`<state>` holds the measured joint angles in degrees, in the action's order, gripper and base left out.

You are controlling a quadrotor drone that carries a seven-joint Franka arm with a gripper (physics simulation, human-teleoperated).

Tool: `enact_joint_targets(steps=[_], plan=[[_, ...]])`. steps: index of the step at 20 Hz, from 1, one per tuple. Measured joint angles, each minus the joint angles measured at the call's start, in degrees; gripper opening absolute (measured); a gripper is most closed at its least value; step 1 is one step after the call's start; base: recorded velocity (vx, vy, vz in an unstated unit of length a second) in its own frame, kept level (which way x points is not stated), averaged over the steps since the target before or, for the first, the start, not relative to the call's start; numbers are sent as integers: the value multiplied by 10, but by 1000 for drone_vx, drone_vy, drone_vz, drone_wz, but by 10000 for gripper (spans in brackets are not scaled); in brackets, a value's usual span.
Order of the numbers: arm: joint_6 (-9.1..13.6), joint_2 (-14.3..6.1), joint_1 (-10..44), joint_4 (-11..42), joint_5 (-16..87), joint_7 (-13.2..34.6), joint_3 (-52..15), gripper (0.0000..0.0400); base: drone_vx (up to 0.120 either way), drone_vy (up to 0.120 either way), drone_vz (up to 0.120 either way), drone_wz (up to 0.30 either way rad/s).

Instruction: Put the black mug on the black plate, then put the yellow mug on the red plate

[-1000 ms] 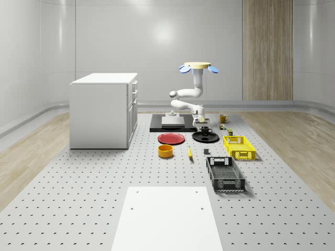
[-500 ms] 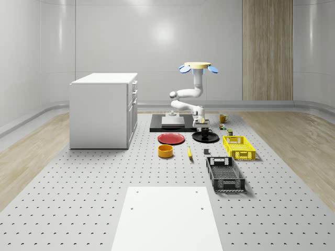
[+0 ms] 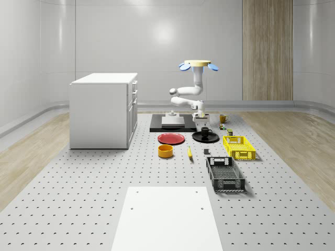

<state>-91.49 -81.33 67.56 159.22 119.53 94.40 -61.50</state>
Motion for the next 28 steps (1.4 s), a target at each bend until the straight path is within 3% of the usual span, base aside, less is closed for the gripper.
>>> enact_joint_targets(steps=[3,9,13,28], plan=[[4,0,-1,3,-6,0,-7,398,0,0,120,0],[7,0,-2,6,-12,1,-13,400,0,0,7,0],[7,0,-3,6,-13,1,-14,400,-10,120,0,0],[7,-1,-2,7,-14,1,-15,400,-120,120,0,0]])
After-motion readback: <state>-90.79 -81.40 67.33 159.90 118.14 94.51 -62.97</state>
